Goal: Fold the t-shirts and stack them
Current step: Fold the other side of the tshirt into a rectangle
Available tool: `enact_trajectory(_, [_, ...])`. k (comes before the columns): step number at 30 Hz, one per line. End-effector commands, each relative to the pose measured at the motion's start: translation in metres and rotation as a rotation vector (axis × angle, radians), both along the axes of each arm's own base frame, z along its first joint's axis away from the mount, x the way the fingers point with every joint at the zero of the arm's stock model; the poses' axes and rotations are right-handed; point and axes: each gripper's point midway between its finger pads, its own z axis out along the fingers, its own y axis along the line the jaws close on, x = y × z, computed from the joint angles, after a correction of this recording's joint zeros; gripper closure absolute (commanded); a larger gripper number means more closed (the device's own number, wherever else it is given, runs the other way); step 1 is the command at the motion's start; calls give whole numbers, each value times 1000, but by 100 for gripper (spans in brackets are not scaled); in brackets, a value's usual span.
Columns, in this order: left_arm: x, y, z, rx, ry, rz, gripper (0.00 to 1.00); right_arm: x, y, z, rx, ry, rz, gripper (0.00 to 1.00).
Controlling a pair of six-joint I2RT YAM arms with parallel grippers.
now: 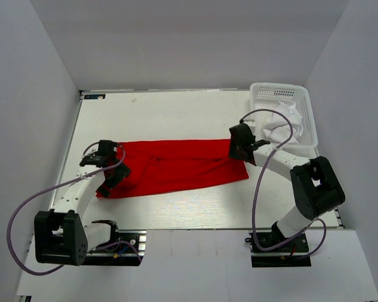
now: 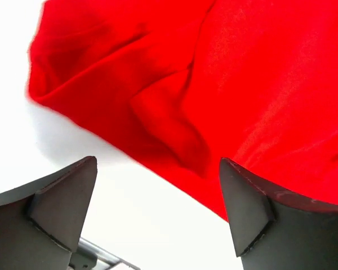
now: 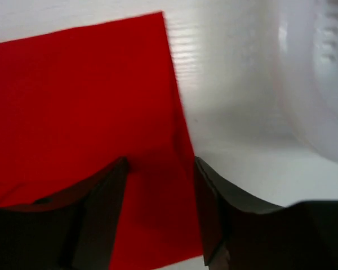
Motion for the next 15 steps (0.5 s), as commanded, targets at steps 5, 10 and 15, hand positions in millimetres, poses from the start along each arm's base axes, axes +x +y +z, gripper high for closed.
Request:
enact_trajectory(5, [28, -1, 55, -10, -186, 10, 0, 13, -12, 68, 22, -207, -123, 31])
enact_trajectory(10, [73, -14, 58, -53, -276, -48, 0, 22, 25, 70, 60, -218, 36, 21])
enact_trajectory(15, [112, -42, 37, -153, -271, -193, 0, 31, 69, 35, 128, -118, 135, 10])
